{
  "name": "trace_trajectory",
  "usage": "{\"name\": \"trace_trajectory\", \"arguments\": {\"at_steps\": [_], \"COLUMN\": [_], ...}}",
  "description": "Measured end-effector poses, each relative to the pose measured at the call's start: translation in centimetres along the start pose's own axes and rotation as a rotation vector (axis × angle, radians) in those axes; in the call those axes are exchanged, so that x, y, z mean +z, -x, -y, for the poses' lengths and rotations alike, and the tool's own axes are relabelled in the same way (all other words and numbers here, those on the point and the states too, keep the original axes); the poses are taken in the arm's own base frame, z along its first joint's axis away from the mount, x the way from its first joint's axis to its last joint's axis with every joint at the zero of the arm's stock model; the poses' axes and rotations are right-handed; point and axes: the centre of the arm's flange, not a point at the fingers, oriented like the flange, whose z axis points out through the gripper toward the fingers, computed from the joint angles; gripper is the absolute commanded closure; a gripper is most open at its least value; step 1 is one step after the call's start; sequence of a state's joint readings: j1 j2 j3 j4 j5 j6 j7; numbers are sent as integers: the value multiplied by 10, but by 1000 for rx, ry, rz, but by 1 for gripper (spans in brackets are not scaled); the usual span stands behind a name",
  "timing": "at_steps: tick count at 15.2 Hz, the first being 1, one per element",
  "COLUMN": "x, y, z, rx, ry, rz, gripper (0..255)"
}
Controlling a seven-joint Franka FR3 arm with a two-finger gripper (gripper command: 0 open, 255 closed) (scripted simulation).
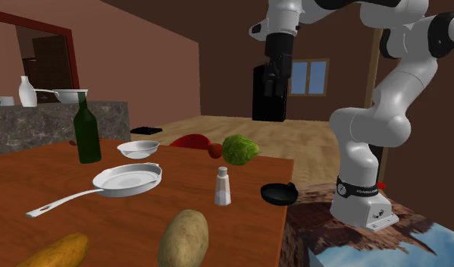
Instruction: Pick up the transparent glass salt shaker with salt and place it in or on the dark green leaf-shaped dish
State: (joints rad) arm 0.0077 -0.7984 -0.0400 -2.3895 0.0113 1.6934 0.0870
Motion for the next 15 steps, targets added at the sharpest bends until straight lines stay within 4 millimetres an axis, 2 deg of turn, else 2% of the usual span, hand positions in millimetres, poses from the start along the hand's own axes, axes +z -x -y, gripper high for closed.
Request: {"name": "trace_trajectory", "arguments": {"at_steps": [1,3,10,15], "x": [0,13,89,142], "y": [0,-10,-53,-93], "z": [0,1,-2,-4], "rx": [0,5,34,55], "ry": [0,-1,-4,-7], "rz": [0,0,-4,-10], "gripper": [0,0,0,0]}}
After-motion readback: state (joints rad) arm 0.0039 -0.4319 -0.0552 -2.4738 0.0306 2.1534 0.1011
